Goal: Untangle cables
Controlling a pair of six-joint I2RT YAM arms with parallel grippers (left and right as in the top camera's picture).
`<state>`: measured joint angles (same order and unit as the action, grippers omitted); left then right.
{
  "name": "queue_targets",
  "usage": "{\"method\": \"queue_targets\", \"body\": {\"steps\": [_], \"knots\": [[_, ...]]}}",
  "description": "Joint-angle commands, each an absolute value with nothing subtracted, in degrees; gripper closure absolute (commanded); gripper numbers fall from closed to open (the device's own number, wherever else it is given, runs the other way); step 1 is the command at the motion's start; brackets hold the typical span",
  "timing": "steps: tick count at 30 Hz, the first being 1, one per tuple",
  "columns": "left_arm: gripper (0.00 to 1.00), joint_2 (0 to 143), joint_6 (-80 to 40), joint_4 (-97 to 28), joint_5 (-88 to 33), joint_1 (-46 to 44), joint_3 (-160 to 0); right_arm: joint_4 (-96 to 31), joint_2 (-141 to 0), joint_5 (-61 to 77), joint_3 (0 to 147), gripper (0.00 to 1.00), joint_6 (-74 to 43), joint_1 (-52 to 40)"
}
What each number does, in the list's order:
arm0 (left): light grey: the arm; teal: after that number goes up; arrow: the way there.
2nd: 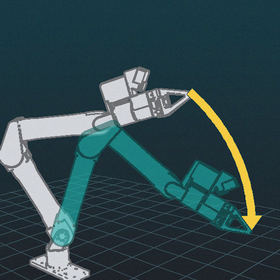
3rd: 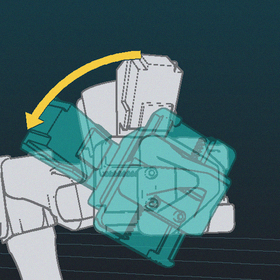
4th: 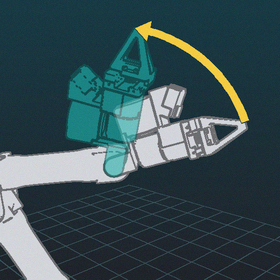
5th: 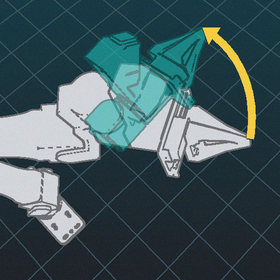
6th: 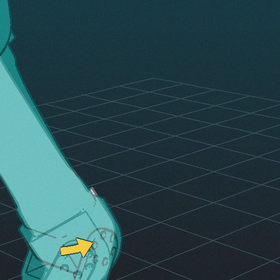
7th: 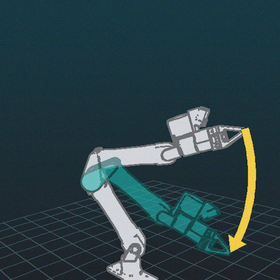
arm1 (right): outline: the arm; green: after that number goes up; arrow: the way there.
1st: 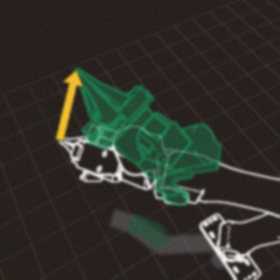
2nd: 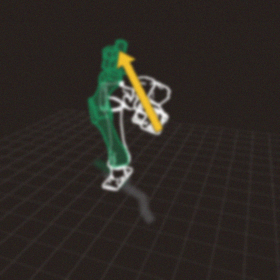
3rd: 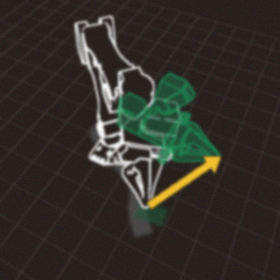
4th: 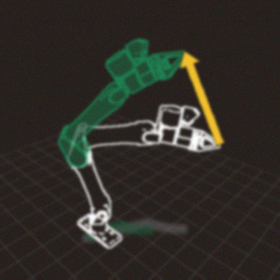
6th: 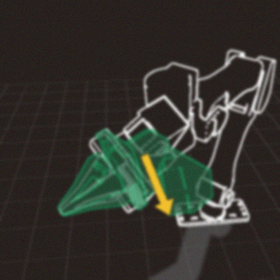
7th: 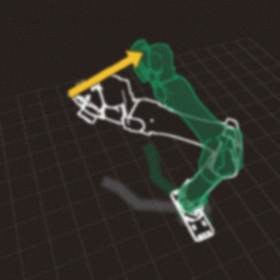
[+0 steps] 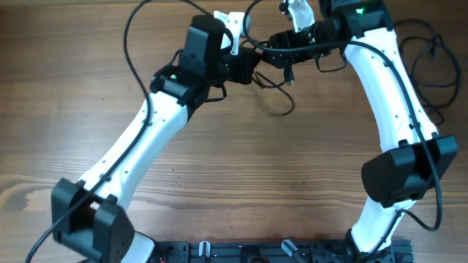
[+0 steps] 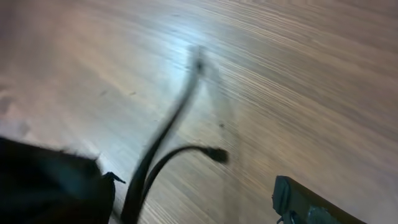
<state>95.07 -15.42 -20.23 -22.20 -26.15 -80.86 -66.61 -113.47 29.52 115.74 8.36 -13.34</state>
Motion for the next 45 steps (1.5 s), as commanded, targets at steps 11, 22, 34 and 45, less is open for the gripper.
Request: {"method": "queue_targets", "body": {"steps": [11, 22, 34, 45], "knots": [[0.96, 96.0, -12.4, -24.8, -42.0, -21.3, -80.6, -64.3, -114.2, 39.7, 115.8, 0.36, 12.0, -11.6], [0.96, 96.0, -14.7, -27.7, -44.1, -19.2, -80.6, -69.4, -114.4, 53.6, 115.6, 0.33, 20.0, -4.5], [0.96, 96.0, -25.7, -22.9, -44.0, -16.5, -80.6, -65.0, -114.7, 58.3, 104.4, 0.48, 16.3, -6.7], [0.96, 96.0, -26.2, -22.8, -43.3, -16.5, -80.6, -54.7, -114.7, 56.3, 103.5, 0.94, 5.1, -9.5]]}}
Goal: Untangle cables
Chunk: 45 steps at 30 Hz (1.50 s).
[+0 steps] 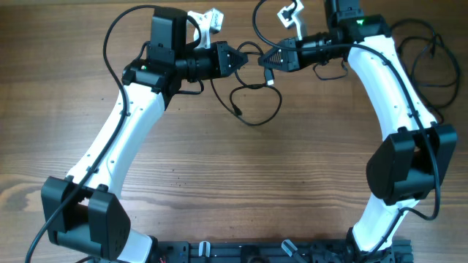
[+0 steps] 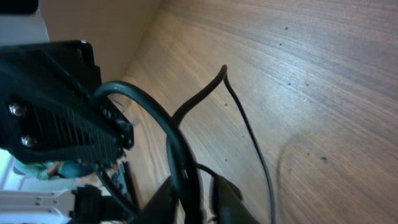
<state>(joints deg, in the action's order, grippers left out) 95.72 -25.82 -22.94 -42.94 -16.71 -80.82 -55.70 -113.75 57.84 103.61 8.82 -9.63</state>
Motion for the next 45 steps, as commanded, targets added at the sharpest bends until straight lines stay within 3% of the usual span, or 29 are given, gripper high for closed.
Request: {"method": "queue_targets", "body": {"steps": [1, 3, 10, 21, 22, 24, 26, 28, 29, 32, 37, 45], "knots": [[0.96, 96.0, -26.2, -22.9, -42.4, -16.5, -80.6, -54.4, -114.7, 54.3, 103.5, 0.96, 3.8, -9.4], [0.96, 96.0, -26.2, -23.9, -38.5, -16.5, -80.6, -54.0, -114.7, 49.6, 103.5, 0.96, 0.7, -8.7], [0.96, 96.0, -36.9, -36.8, -3.8, -16.5, -80.6, -54.0, -114.7, 38.0, 103.5, 0.96, -10.8, -4.6], [0.96, 96.0, -36.9, -37.8, -3.1, -16.5, -80.6, -55.9, -114.6, 19.4, 103.5, 0.96, -21.0, -4.1], [0.92, 96.0, -36.9, -38.0, -2.5, -16.5, -80.6, -55.9, -114.5, 19.4, 103.5, 0.96, -21.0, -4.1], [0.69, 96.0, -36.2, -38.5, -1.3, -16.6, -80.6, -55.9, -113.2, 22.4, 103.5, 0.96, -18.3, -4.1], [0.52, 96.0, -36.2, -39.0, -1.4, -16.5, -80.6, -56.0, -111.3, 23.8, 103.5, 0.96, -17.6, -4.0], [0.24, 96.0, -36.2, -39.8, -1.4, -16.5, -80.6, -55.6, -108.1, 27.6, 103.5, 0.96, -13.6, -4.0], [0.18, 96.0, -36.2, -40.2, -1.4, -16.5, -80.6, -55.5, -106.0, 27.9, 103.5, 0.96, -13.4, -4.0], [0.16, 96.0, -34.8, -40.4, -1.4, -16.6, -80.6, -54.7, -100.8, 26.6, 103.5, 0.96, -12.3, -3.9], [0.15, 96.0, -34.8, -41.3, -1.4, -16.6, -80.6, -49.6, -92.4, 15.0, 104.1, 0.96, -22.2, 0.9], [0.15, 96.0, -34.8, -41.4, -1.4, -16.6, -80.6, -42.0, -81.2, 13.5, 104.4, 0.96, -36.2, 24.7]]}}
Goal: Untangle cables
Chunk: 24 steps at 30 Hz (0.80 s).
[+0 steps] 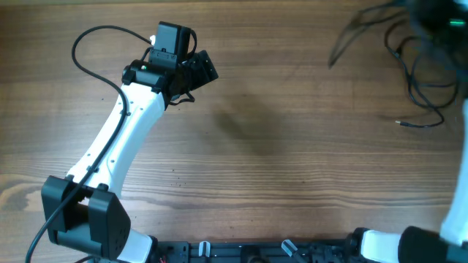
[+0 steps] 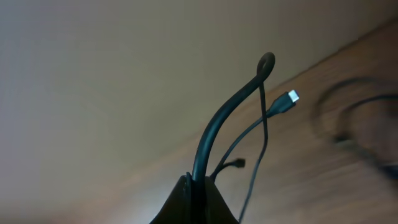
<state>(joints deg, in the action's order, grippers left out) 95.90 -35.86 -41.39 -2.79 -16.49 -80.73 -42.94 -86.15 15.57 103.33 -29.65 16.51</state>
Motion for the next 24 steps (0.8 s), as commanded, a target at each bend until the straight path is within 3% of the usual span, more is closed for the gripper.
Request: {"method": "queue_targets", "body": {"steps": [1, 8, 14, 18, 19, 21, 24], "knots": [[0.15, 96.0, -34.8, -41.4, -1.4, -16.6, -80.6, -42.1, -80.5, 13.2, 104.4, 0.96, -36.6, 27.9], [0.15, 96.0, -34.8, -41.4, -1.4, -16.6, -80.6, -55.2, -81.9, -5.2, 103.0, 0.96, -55.7, 44.5], [0.15, 96.0, -34.8, -41.9, -1.4, -16.6, -80.6, -51.3, -90.3, -5.6, 95.3, 0.96, -61.0, 45.4], [0.15, 96.0, -34.8, -42.3, -1.4, -16.6, -80.6, -40.7, -99.1, -0.2, 92.5, 0.93, -58.1, 45.3], [0.15, 96.0, -34.8, -42.3, -1.4, -16.6, -80.6, -36.8, -101.2, 5.7, 92.5, 0.77, -53.5, 45.3], [0.15, 96.0, -34.8, -42.3, -1.4, -16.6, -80.6, -30.5, -104.2, 19.9, 92.5, 0.0, -44.2, 45.1], [0.14, 96.0, -34.8, -42.3, -1.4, -16.6, -80.6, -30.3, -105.3, 26.0, 92.5, 0.0, -43.1, 43.7]]}}
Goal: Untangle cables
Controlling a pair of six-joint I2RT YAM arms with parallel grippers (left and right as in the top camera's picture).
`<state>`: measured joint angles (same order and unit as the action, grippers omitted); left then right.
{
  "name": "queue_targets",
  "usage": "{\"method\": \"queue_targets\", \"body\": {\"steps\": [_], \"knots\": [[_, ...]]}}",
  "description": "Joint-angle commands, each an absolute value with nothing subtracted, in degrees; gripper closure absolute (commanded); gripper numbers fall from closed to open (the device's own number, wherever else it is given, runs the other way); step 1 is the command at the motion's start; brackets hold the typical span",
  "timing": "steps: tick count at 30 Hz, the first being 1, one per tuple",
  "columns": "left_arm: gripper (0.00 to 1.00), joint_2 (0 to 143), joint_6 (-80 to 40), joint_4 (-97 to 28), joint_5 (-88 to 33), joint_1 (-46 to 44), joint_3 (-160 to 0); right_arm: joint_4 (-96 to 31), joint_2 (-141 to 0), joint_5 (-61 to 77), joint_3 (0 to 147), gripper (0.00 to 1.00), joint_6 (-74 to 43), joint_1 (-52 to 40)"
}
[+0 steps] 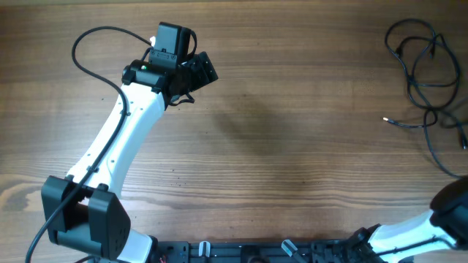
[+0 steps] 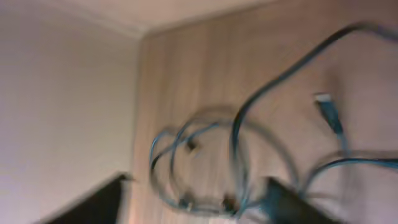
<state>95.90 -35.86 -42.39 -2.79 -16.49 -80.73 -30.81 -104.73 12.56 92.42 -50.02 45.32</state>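
The black cables (image 1: pixel 420 55) lie in loose loops on the wooden table at the far right, with one plug end (image 1: pixel 385 119) pointing left. In the blurred right wrist view, the cable loops (image 2: pixel 205 155) and a plug (image 2: pixel 326 109) lie on the table below my right gripper (image 2: pixel 193 202). Its two dark fingers stand wide apart with nothing between them. In the overhead view only the right arm's base (image 1: pixel 446 212) shows. My left gripper (image 1: pixel 202 69) is at the upper left, far from the cables. No cable shows in it, and its jaws are unclear.
The left arm's own wire (image 1: pixel 88 44) arcs out behind its wrist. The table's back edge and a pale wall (image 2: pixel 62 93) are close to the cable pile. A black rail (image 1: pixel 278 252) runs along the front edge.
The right gripper was shut on a cable held up in the air. Now its fingers are apart and the cables lie on the table at the far right. The left arm has not moved.
Both grippers first met at the top middle over a tangled cable. Then they stood apart with cable looping between them. Later the left arm was at the upper left with no cable showing and the right held cable up at the far right. Now the cable lies there.
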Motion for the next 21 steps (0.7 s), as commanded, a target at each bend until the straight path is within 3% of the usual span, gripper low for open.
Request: {"method": "queue_targets", "body": {"steps": [1, 5, 16, 21], "knots": [[0.13, 96.0, -34.8, -42.3, -1.4, -16.6, -80.6, -30.3, -105.0, 26.0, 92.6, 0.0, -42.0, 42.9], [0.0, 96.0, -34.8, -42.0, -1.4, -16.6, -80.6, -30.5, -101.7, 26.0, 92.6, 0.0, -40.1, 39.0], [0.0, 96.0, -35.2, -42.1, -1.4, -16.6, -80.6, -32.7, -86.3, 28.8, 92.6, 0.0, -22.1, 17.9], [0.0, 96.0, -35.2, -42.1, -1.4, -16.6, -80.6, -43.6, -81.0, 24.2, 92.6, 0.0, -6.0, 2.9]]}}
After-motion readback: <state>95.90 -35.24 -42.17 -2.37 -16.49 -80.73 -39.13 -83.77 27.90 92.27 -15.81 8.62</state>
